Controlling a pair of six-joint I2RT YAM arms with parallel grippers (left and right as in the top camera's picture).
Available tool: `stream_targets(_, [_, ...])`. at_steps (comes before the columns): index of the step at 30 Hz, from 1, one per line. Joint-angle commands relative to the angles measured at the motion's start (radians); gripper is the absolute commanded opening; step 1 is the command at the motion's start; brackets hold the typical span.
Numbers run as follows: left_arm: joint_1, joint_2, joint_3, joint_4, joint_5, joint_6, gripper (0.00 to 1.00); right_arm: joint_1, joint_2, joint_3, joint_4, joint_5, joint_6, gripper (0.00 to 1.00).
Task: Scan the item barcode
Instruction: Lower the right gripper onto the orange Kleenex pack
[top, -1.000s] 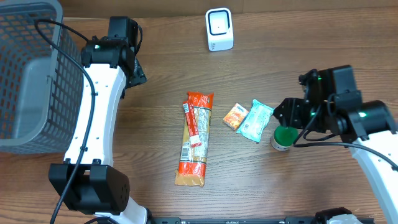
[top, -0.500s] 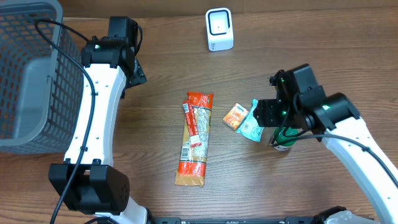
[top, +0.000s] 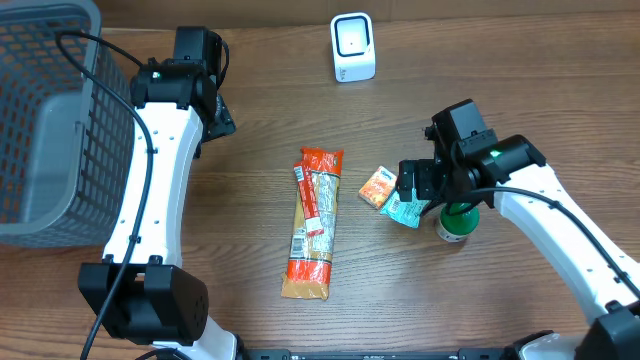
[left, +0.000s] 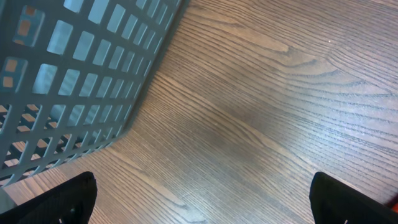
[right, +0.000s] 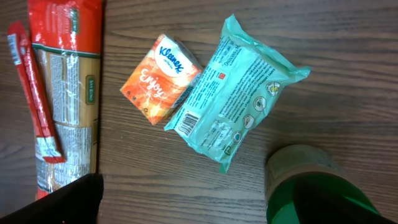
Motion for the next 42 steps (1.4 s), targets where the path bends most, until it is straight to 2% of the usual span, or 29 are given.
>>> stream_targets(1, [-0.001,-0.007,0.013,0.001,0.003,-0.003,1.0,0.005,0.02,0.011,-0.001,0.007,0.004,1.0])
stream_targets(7, [-0.001,-0.007,0.013,0.001,0.003,-0.003,1.0,0.005,0.023,0.011,-0.021,0.007,0.004,0.99])
stream_targets(16, [-0.001,-0.007,0.013,0.001,0.003,-0.003,1.0,0.005,0.023,0.011,-0.034,0.014,0.004,0.83])
stream_targets(20, [-0.001,-0.007,0.013,0.001,0.003,-0.003,1.0,0.005,0.023,0.011,-0.022,0.014,0.006,0.67])
stream_targets(24, [-0.001,-0.007,0.013,0.001,0.003,-0.003,1.0,0.005,0.023,0.011,0.02,0.018,0.069,0.52])
stream_targets(31, [-0.001,-0.007,0.013,0.001,0.003,-0.003,1.0,0.005,0.024,0.011,0.135,0.018,0.079,0.51])
stream_targets(36, [-0.001,-0.007,0.013,0.001,0.003,-0.003,1.0,0.005,0.024,0.011,0.204,0.018,0.11,0.25])
stream_targets(42, [-0.001,-0.007,0.013,0.001,0.003,-0.003,1.0,0.005,0.076,0.011,0.296,0.017,0.19,0.04])
